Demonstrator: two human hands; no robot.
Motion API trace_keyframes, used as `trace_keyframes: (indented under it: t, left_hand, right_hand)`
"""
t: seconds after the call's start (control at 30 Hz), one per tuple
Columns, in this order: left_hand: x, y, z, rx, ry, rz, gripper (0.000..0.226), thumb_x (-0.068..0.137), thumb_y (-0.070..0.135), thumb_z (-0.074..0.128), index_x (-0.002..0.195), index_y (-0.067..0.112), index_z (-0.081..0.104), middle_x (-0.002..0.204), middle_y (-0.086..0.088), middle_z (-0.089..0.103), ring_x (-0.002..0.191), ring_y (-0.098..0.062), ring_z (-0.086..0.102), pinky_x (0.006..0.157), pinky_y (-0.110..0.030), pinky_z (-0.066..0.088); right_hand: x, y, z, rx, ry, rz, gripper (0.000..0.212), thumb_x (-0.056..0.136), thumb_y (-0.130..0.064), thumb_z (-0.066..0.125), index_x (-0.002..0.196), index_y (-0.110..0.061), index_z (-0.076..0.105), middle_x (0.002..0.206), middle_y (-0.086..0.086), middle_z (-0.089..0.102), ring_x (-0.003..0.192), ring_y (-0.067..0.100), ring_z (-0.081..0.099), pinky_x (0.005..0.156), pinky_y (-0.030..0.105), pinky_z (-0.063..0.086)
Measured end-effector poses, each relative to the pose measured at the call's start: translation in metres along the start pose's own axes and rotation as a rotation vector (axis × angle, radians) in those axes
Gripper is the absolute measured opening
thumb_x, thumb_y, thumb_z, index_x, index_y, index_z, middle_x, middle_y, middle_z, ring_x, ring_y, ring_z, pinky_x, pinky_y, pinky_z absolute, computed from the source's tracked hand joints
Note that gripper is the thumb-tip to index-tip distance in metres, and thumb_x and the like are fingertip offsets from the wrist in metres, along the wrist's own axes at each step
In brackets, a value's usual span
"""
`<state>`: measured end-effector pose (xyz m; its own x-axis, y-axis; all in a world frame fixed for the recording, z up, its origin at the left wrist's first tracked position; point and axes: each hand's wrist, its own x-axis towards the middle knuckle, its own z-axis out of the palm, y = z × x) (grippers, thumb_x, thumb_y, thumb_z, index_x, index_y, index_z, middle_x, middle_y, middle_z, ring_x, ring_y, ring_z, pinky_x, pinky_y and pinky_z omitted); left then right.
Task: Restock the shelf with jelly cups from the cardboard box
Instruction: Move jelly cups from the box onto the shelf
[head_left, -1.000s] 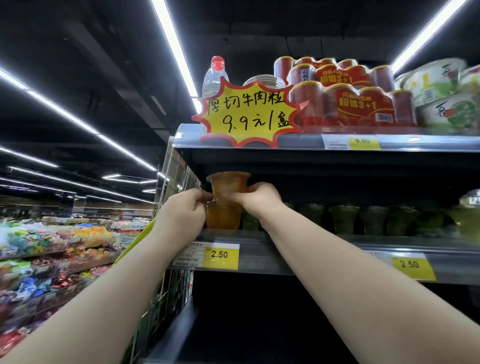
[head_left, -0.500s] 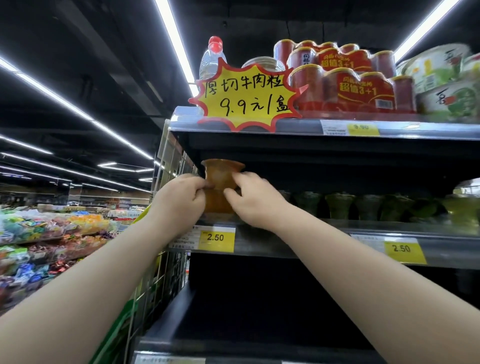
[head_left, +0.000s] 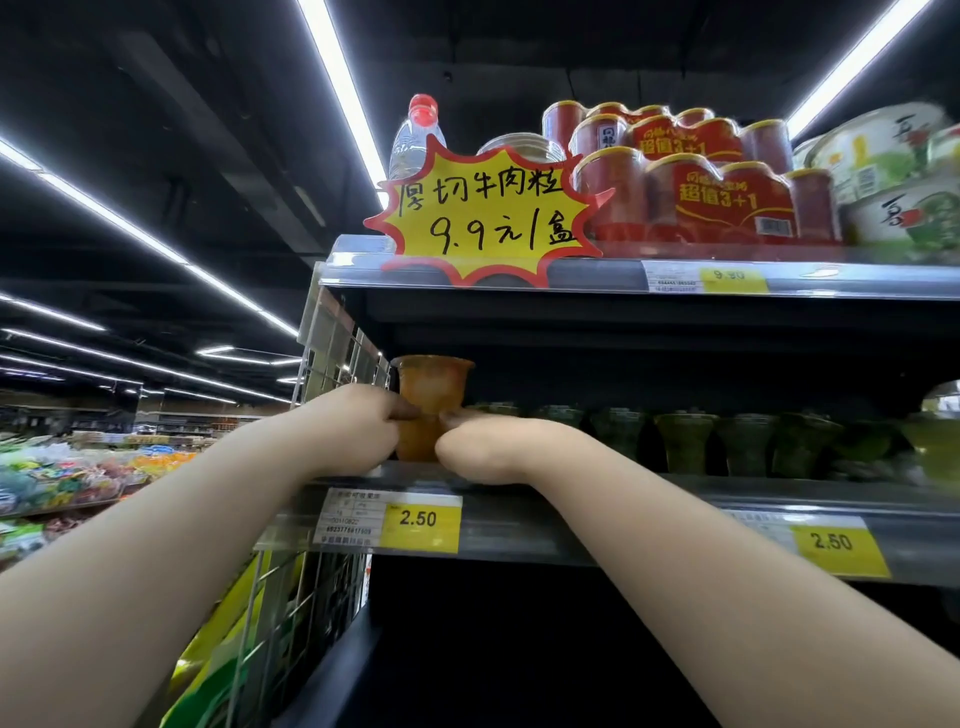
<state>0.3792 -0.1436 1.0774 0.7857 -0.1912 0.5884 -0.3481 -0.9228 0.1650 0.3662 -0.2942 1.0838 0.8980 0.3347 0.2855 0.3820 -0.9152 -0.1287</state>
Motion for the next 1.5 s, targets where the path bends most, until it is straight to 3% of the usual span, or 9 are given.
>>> trace_keyframes:
  t: [0.13, 0.3, 0.4, 0.47, 0.57, 0.7, 0.83, 0.97, 1.5]
  left_hand:
    - [0.008, -0.003, 0.009, -0.060, -0.059, -0.029, 0.048, 0.097, 0.020, 0.038, 0.144, 0.031, 0.040, 0.151, -0.002, 0.038, 0.135, -0.022, 0.038, 0.104, -0.025, 0.032]
    - [0.007, -0.005, 0.013, -0.072, 0.004, -0.038, 0.046, 0.097, 0.022, 0.038, 0.142, 0.028, 0.044, 0.148, -0.005, 0.043, 0.132, -0.024, 0.042, 0.100, -0.026, 0.036]
    - [-0.003, -0.003, 0.017, -0.020, 0.219, 0.021, 0.041, 0.096, 0.024, 0.038, 0.132, 0.023, 0.057, 0.136, -0.005, 0.056, 0.123, -0.024, 0.050, 0.096, -0.031, 0.041]
    - [-0.012, -0.001, 0.020, 0.007, 0.366, 0.043, 0.037, 0.097, 0.025, 0.037, 0.124, 0.017, 0.061, 0.125, -0.007, 0.061, 0.113, -0.027, 0.055, 0.087, -0.035, 0.044]
    - [-0.030, -0.002, 0.027, 0.020, 0.451, 0.057, 0.047, 0.096, 0.034, 0.027, 0.123, 0.012, 0.058, 0.123, -0.008, 0.059, 0.111, -0.029, 0.055, 0.086, -0.037, 0.044]
    - [-0.065, -0.007, 0.039, 0.055, 0.409, 0.123, 0.067, 0.086, 0.046, 0.018, 0.140, 0.017, 0.047, 0.149, -0.005, 0.041, 0.140, -0.023, 0.033, 0.115, -0.042, 0.024]
    - [-0.113, -0.014, 0.056, -0.011, 0.389, 0.151, 0.067, 0.083, 0.048, 0.033, 0.142, 0.018, 0.044, 0.153, -0.004, 0.035, 0.144, -0.023, 0.026, 0.118, -0.045, 0.015]
    - [-0.175, -0.014, 0.065, -0.011, 0.255, 0.093, 0.066, 0.088, 0.034, 0.058, 0.148, 0.021, 0.033, 0.157, -0.001, 0.025, 0.146, -0.022, 0.021, 0.118, -0.047, 0.014]
    - [-0.428, 0.003, 0.085, 0.068, -0.184, -0.176, 0.077, 0.091, 0.054, 0.049, 0.152, 0.022, 0.016, 0.160, 0.001, 0.016, 0.146, -0.019, 0.016, 0.118, -0.048, 0.012]
  right_hand:
    - [0.014, 0.005, 0.003, 0.096, -0.037, -0.001, 0.057, 0.102, -0.027, 0.029, 0.153, -0.012, 0.011, 0.161, 0.005, 0.005, 0.147, 0.017, 0.007, 0.116, 0.030, 0.009]
    - [0.015, 0.005, 0.004, 0.072, 0.047, 0.016, 0.056, 0.099, -0.028, 0.031, 0.152, -0.014, 0.020, 0.160, 0.005, 0.015, 0.146, 0.021, 0.017, 0.114, 0.030, 0.016]
    - [0.006, 0.004, 0.010, -0.009, 0.314, -0.005, 0.047, 0.094, -0.028, 0.040, 0.139, -0.016, 0.046, 0.147, 0.008, 0.042, 0.133, 0.027, 0.039, 0.105, 0.033, 0.034]
    - [-0.006, 0.003, 0.020, -0.113, 0.620, -0.085, 0.035, 0.091, -0.028, 0.042, 0.116, -0.015, 0.062, 0.119, 0.007, 0.061, 0.110, 0.029, 0.054, 0.090, 0.036, 0.047]
    - [-0.027, 0.005, 0.039, -0.164, 0.830, -0.203, 0.030, 0.090, -0.027, 0.045, 0.105, -0.012, 0.066, 0.103, 0.003, 0.067, 0.098, 0.025, 0.058, 0.082, 0.039, 0.050]
    - [-0.065, 0.010, 0.068, -0.126, 0.783, -0.162, 0.051, 0.091, -0.039, 0.044, 0.137, -0.018, 0.052, 0.146, 0.007, 0.045, 0.137, 0.024, 0.036, 0.114, 0.039, 0.026]
    - [-0.108, 0.016, 0.092, -0.207, 0.644, -0.065, 0.068, 0.091, -0.051, 0.050, 0.150, -0.029, 0.025, 0.160, 0.000, 0.015, 0.147, 0.019, 0.011, 0.119, 0.039, 0.006]
    - [-0.157, 0.010, 0.117, -0.185, 0.549, 0.008, 0.077, 0.088, -0.053, 0.055, 0.152, -0.032, 0.018, 0.161, 0.000, 0.010, 0.148, 0.019, 0.007, 0.119, 0.040, 0.006]
    - [-0.355, -0.028, 0.227, -0.033, 0.186, 0.074, 0.079, 0.085, -0.060, 0.057, 0.150, -0.034, 0.021, 0.159, -0.005, 0.018, 0.145, 0.016, 0.018, 0.116, 0.039, 0.018]
